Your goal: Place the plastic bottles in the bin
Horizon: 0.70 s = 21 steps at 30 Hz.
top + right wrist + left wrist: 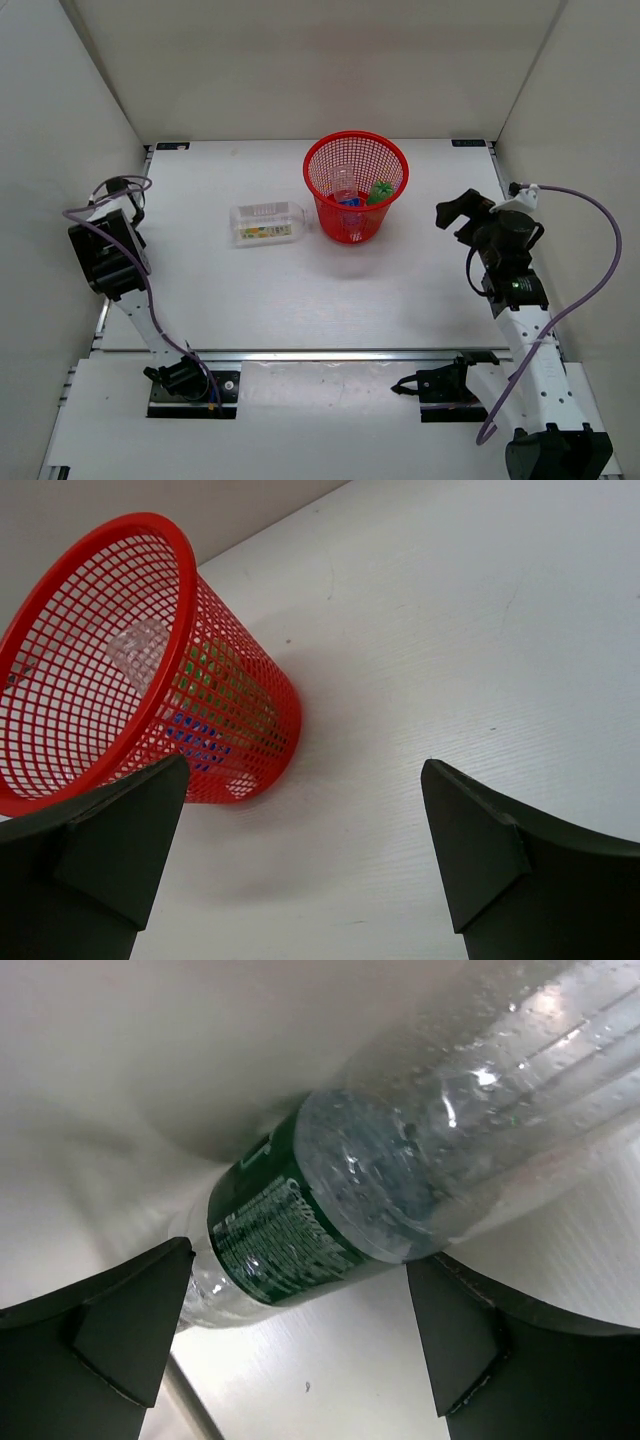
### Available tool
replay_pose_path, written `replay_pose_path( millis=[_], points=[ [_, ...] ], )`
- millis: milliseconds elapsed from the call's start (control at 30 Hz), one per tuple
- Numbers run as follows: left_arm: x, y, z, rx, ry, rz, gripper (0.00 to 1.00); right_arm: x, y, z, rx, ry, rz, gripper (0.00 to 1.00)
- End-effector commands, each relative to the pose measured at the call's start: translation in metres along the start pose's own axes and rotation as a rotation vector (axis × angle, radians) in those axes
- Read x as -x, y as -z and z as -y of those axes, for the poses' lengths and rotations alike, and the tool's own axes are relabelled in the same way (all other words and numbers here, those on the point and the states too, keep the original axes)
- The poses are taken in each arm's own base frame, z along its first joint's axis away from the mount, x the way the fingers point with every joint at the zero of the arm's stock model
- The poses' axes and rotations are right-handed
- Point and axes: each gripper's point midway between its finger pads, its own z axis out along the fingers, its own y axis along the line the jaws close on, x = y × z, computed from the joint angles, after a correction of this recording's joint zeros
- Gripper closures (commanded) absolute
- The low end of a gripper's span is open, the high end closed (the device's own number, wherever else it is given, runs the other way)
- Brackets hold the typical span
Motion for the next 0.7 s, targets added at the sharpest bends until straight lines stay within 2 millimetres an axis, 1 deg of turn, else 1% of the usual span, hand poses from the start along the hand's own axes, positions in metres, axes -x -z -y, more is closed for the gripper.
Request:
replay_pose_path(
  millis=[0, 67, 100, 133, 167, 200, 233, 267, 300, 333, 400, 433, 467, 500, 533, 567, 667],
  points=[
    [-0.012, -0.001, 0.001, 0.073, -0.048, -0.038, 0.01, 0.021, 0.003, -0.002, 0.004, -0.029, 0.108, 0.01],
    [-0.012, -0.003, 0.005, 0.050, -0.037, -0.046, 0.01, 0.029, 0.007, -0.005, 0.014, -0.039, 0.145, 0.01],
    [-0.009, -0.003, 0.002, 0.050, -0.028, -0.043, 0.02, 0.024, 0.005, -0.002, 0.001, -0.046, 0.138, 0.01],
    [-0.007, -0.001, 0.000, 0.053, -0.025, -0.042, 0.13, 0.026, 0.007, -0.005, 0.015, -0.046, 0.143, 0.02],
    [-0.007, -0.001, -0.002, 0.065, -0.037, -0.043, 0.28, 0.029, 0.008, -0.005, 0.012, -0.042, 0.154, 0.02],
    [-0.004, -0.001, -0.003, 0.064, -0.026, -0.033, 0.36, 0.029, 0.008, -0.007, 0.019, -0.039, 0.150, 0.02],
    [0.000, 0.001, -0.006, 0.058, -0.013, -0.026, 0.39, 0.027, 0.007, -0.003, 0.001, -0.044, 0.148, 0.02],
    [0.004, 0.001, -0.006, 0.055, -0.002, -0.013, 0.39, 0.030, 0.008, -0.004, -0.001, -0.037, 0.161, 0.02],
    [0.003, -0.002, -0.009, 0.058, 0.001, -0.025, 0.39, 0.035, 0.009, -0.003, -0.016, -0.036, 0.175, 0.02],
    [0.002, -0.001, -0.007, 0.061, -0.006, -0.029, 0.40, 0.034, 0.010, -0.007, -0.001, -0.031, 0.173, 0.01],
    [0.004, 0.000, -0.001, 0.025, -0.001, -0.033, 0.49, 0.034, 0.012, -0.007, -0.005, -0.033, 0.183, 0.02],
    [0.005, 0.003, -0.001, 0.031, -0.006, -0.026, 0.64, 0.034, 0.012, -0.011, 0.008, -0.030, 0.188, 0.02],
    [0.007, 0.006, -0.005, 0.054, -0.008, -0.016, 0.70, 0.036, 0.011, -0.008, -0.006, -0.033, 0.194, 0.02],
    [0.008, 0.010, -0.003, 0.066, -0.011, 0.000, 0.85, 0.035, 0.012, -0.009, -0.005, -0.031, 0.193, 0.02],
    [0.007, 0.014, -0.004, 0.074, -0.020, 0.009, 0.96, 0.036, 0.014, -0.010, 0.000, -0.030, 0.198, 0.02],
    [0.010, 0.016, -0.005, 0.065, -0.019, 0.022, 1.00, 0.034, 0.015, -0.007, -0.006, -0.032, 0.199, 0.02],
    [0.011, 0.021, -0.002, 0.040, -0.010, 0.026, 1.00, 0.040, 0.019, -0.007, -0.007, -0.032, 0.226, 0.02]
  ],
)
